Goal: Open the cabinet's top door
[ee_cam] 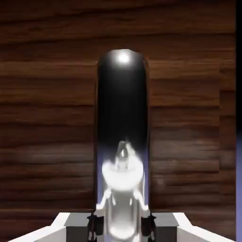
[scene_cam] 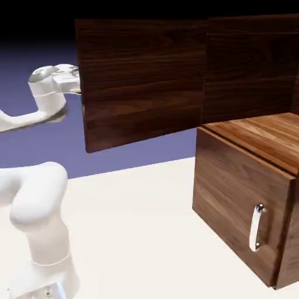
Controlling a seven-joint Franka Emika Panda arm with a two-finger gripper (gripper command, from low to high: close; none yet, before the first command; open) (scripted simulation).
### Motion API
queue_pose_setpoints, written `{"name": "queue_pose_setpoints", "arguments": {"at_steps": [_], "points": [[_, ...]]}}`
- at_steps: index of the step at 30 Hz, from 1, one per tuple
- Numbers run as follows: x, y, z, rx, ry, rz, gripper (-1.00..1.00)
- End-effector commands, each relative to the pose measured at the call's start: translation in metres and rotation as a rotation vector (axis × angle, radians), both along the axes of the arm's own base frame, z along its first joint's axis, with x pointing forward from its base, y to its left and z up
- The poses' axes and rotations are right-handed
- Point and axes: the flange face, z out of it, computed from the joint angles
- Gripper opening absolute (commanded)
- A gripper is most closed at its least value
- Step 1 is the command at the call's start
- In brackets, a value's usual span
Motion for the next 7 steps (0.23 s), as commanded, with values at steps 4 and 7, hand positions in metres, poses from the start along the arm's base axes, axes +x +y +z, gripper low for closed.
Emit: {"name": "queue_pose_setpoints", "arguments": {"at_steps": [4,7], "points": [[0.008,0.036,0.000,0.000,0.000,-0.087,-1.00],[0.013,0.054,0.000,0.000,0.000,-0.132,-1.00]]}}
